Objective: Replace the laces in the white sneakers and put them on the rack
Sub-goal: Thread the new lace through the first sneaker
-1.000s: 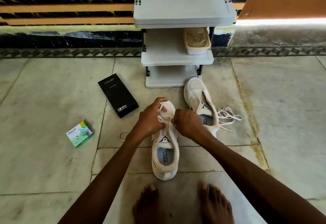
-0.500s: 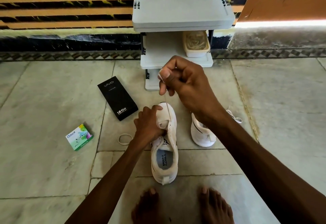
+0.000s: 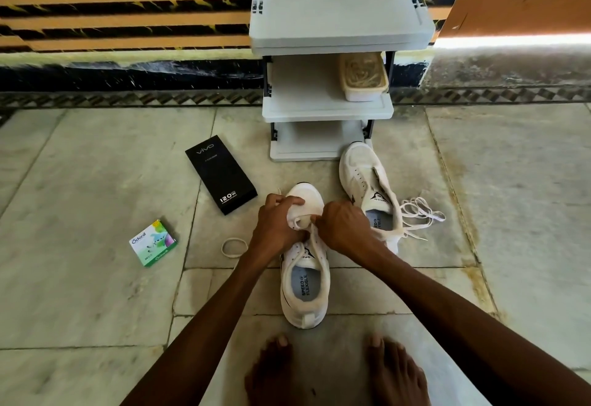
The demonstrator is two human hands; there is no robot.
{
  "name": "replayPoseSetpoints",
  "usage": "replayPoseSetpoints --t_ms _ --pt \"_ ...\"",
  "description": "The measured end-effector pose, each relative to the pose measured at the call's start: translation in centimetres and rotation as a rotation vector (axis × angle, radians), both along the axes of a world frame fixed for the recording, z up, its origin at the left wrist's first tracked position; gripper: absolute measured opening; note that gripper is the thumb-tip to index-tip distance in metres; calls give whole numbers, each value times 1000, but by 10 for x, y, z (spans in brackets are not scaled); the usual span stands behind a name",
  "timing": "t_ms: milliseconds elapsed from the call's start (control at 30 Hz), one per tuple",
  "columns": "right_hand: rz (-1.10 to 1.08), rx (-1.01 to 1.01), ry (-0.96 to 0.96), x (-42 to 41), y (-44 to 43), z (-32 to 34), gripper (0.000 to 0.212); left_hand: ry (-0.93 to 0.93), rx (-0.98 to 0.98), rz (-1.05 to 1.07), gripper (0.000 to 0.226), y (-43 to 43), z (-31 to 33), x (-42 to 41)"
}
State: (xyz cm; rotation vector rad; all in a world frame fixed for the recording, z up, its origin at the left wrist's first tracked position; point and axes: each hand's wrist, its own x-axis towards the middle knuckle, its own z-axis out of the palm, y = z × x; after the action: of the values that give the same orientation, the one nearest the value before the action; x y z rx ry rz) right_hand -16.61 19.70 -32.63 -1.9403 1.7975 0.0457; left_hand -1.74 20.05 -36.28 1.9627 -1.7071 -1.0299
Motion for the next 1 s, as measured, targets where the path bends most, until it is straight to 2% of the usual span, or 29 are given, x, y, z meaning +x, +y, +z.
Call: replayPoseSetpoints --t_ms 133,267,333,433,533,600,667,700,733,833,900,1000 --pt "-16 -59 -136 -4 -11 21 29 10 -1 18 60 2 0 0" --pt "-67 -245 -280 -4 -28 69 34 -5 16 36 59 5 0 -3" --pt "-40 -278 -276 -3 -30 74 37 -7 38 39 60 4 1 -4" --pt "17 -222 -262 -4 -23 65 35 10 82 58 68 7 0 -3" --pt "37 -265 -273 -8 -20 65 25 -83 181 62 75 10 4 0" --pt "17 -330 -293 -10 -20 69 19 -125 230 63 68 12 8 3" --pt "41 -340 -309 -12 -22 72 15 -106 209 66 43 12 21 5" --pt "65 -315 -318 -13 -24 75 16 -71 173 65 26 10 29 6" --pt "98 -277 -330 -12 -26 81 19 -8 141 67 19 7 41 7" --pt "158 -189 -394 -9 -35 103 14 259 103 74 30 -5 89 11" --pt "143 -233 -451 -6 -45 128 6 394 63 75 31 -18 125 17" --pt "88 -294 -568 -4 -57 167 7 522 5 50 30 -32 171 29"
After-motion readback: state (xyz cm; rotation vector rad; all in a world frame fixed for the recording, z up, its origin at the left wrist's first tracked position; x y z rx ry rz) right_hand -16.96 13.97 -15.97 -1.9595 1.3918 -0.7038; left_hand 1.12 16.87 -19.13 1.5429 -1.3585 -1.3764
